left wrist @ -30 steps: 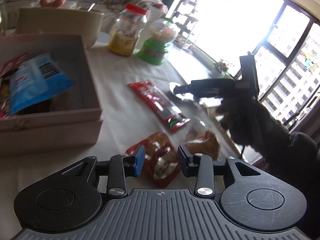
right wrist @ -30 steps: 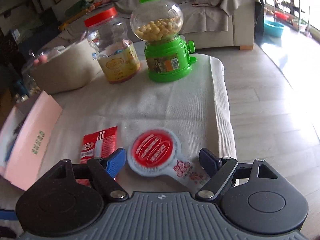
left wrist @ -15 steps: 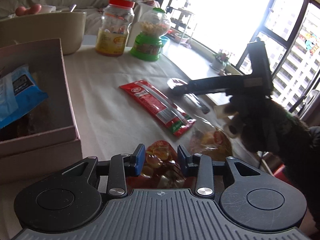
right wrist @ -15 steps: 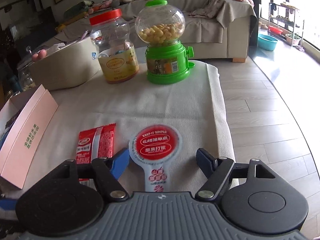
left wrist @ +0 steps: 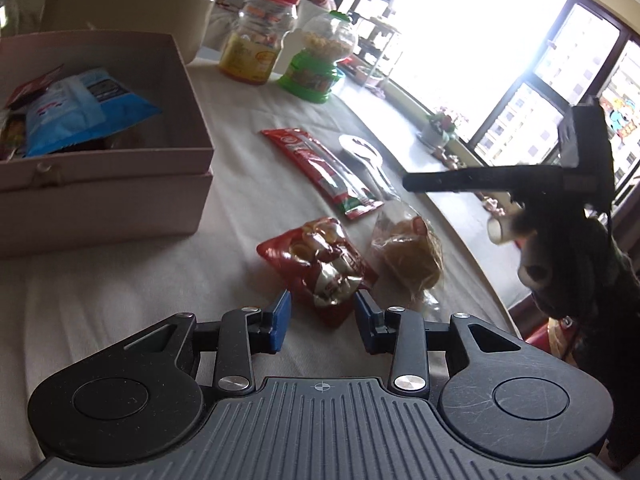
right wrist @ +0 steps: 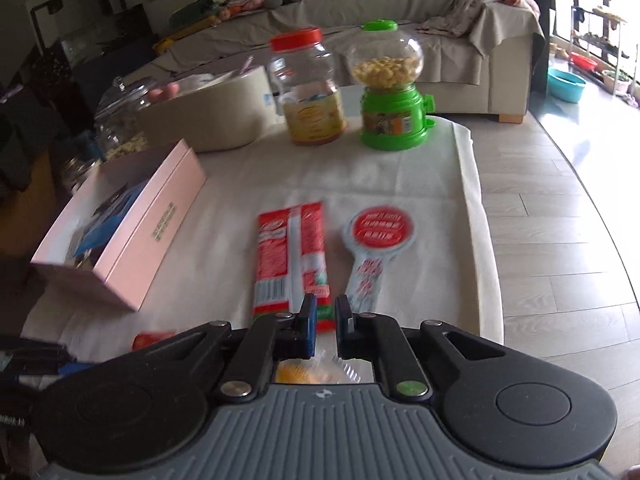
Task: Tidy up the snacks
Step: 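Grasp the round red-and-white lid with the right tool, then pass the round lid from the right tool into the left tool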
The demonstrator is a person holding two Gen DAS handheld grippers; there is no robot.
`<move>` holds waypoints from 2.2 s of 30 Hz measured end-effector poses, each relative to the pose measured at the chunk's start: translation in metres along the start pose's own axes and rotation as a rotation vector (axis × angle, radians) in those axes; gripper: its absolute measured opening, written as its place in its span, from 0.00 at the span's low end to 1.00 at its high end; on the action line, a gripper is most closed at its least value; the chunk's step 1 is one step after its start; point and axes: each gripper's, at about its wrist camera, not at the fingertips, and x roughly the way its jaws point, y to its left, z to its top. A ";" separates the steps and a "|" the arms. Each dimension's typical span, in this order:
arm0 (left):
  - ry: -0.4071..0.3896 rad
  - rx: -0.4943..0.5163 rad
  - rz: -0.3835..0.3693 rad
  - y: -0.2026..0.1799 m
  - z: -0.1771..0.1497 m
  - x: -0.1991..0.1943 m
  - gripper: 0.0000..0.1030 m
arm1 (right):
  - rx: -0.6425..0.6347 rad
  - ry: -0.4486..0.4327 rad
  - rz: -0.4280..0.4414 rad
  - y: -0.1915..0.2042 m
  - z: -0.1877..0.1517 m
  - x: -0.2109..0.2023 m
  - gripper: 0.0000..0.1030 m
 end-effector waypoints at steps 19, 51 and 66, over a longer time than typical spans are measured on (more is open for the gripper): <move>-0.005 -0.003 0.074 0.003 0.000 -0.013 0.38 | -0.026 0.022 -0.165 -0.019 0.053 0.090 0.32; 0.023 -0.131 0.041 0.019 -0.027 -0.038 0.38 | -0.138 0.016 0.117 0.114 -0.090 -0.028 0.64; 0.058 0.155 0.142 -0.050 -0.024 0.001 0.39 | -0.048 -0.105 -0.187 0.069 -0.137 -0.044 0.73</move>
